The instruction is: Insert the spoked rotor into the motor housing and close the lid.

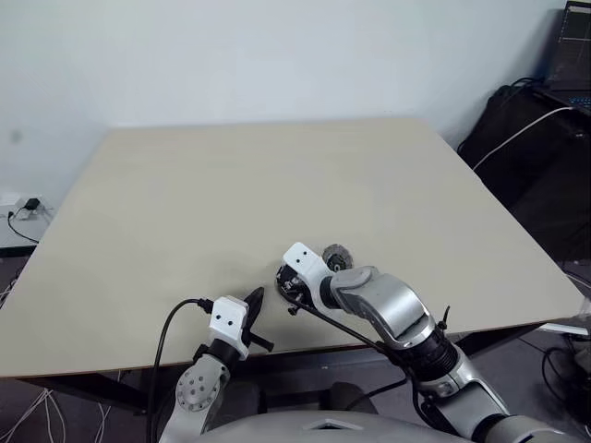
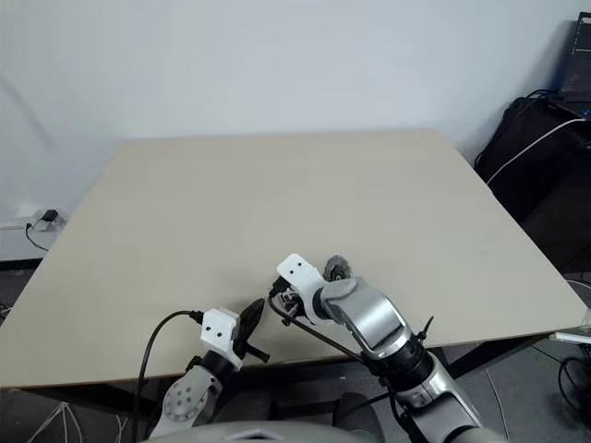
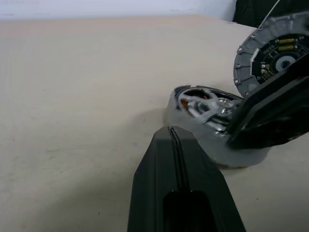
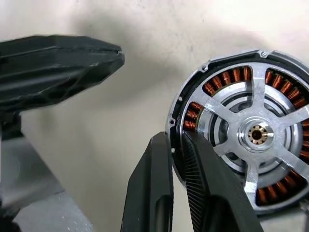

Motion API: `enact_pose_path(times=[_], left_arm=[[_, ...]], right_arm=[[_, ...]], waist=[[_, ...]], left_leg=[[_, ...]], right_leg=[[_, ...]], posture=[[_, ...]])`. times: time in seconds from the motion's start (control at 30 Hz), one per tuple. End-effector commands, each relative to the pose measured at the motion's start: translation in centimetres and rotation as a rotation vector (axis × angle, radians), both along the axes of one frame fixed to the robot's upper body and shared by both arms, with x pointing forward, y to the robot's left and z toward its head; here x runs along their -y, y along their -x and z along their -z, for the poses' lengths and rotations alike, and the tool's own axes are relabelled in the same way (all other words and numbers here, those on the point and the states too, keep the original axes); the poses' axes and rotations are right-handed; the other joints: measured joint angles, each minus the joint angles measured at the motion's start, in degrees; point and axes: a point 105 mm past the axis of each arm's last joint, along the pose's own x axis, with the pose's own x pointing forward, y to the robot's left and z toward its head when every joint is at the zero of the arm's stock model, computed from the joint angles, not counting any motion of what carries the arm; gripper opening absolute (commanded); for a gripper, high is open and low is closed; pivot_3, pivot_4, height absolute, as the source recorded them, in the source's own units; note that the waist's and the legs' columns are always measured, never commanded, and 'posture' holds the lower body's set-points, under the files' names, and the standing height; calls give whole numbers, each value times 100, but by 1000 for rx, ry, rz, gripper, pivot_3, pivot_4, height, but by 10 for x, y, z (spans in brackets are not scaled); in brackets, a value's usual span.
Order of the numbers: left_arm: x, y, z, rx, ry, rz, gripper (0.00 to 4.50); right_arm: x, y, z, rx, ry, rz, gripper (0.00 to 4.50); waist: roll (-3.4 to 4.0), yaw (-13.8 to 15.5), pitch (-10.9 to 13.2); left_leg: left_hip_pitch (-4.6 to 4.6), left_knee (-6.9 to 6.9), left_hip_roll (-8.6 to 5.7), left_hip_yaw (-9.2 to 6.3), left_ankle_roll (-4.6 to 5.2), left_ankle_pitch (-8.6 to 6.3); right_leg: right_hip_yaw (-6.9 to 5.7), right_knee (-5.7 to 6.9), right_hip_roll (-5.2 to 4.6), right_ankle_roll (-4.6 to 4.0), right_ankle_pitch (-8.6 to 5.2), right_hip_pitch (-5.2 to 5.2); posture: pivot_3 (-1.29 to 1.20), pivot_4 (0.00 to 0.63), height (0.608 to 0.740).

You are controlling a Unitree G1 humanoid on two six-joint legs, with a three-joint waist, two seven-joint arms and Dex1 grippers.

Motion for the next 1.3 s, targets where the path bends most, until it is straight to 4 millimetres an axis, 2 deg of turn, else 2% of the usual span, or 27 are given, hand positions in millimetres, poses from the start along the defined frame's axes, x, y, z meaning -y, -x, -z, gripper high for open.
enact_pose_path(times=[0.03, 0.13, 0.2, 0.57, 0.7, 0.77, 0.9, 1.07, 1.2, 1.3], left_arm=[[3, -4, -14, 54, 16, 11, 0], [3, -4, -13, 53, 15, 11, 0], [2, -4, -12, 53, 14, 10, 0], [-3, -2, -11, 53, 8, -2, 0], [-8, 0, -11, 50, -3, -11, 0], [-9, 0, -11, 49, -6, -12, 0], [-9, 1, -12, 50, -8, -11, 0], [-8, 1, -13, 48, -7, -10, 0], [-6, 2, -13, 45, -2, -1, 0], [-4, 2, -14, 46, -3, 11, 0]], right_arm=[[7, -12, 0, 28, 17, 57, 103], [0, -12, -2, 33, -10, 50, 103], [-7, -13, -8, 60, -49, 34, 805], [-29, -35, -34, 246, -208, 58, 805], [-34, -56, -62, 383, -333, 149, 805], [-34, -62, -70, 420, -368, 179, 805], [-9, -91, -97, 593, -383, 354, 14], [50, -111, -119, 851, -232, 563, 14], [95, -107, -117, 970, -54, 671, 14], [114, -96, -98, 936, 66, 644, 14]], waist=[[6, 0, -7], [12, -5, -21], [14, -13, -24], [17, -30, -25], [17, -43, -25], [18, -56, -25], [20, -82, -24], [21, -83, -25], [27, -83, -29], [31, -97, -31]], left_leg=[[0, 0, 0, 1, 0, 0], [2, 0, -1, 0, 0, 0], [3, 0, 0, 0, 3, 2], [4, -1, 5, 2, 3, 4], [5, -2, 6, 3, 3, 4], [5, -2, 6, 3, 3, 4], [5, -2, 6, 5, 2, 4], [6, -4, 3, 6, 0, 4], [6, -8, 4, 8, 0, 5], [7, -10, 7, 11, 0, 5]], right_leg=[[0, 0, 0, 1, 0, 0], [0, 1, 0, 2, 1, 2], [0, 2, 2, 2, 1, 3], [4, 3, 33, 2, 1, 0], [6, 4, 35, 2, 1, 0], [6, 4, 37, 3, 1, 0], [8, 5, 36, 4, 3, -1], [11, 5, 34, 4, 3, -1], [15, 4, 34, -1, 1, -4], [18, 4, 35, -4, -1, -4]], posture=[[0, 0, 740], [0, 0, 740], [0, 0, 740], [0, 0, 740], [0, 0, 740], [0, 0, 740], [0, 0, 740], [0, 0, 740], [0, 0, 740], [0, 0, 740]])
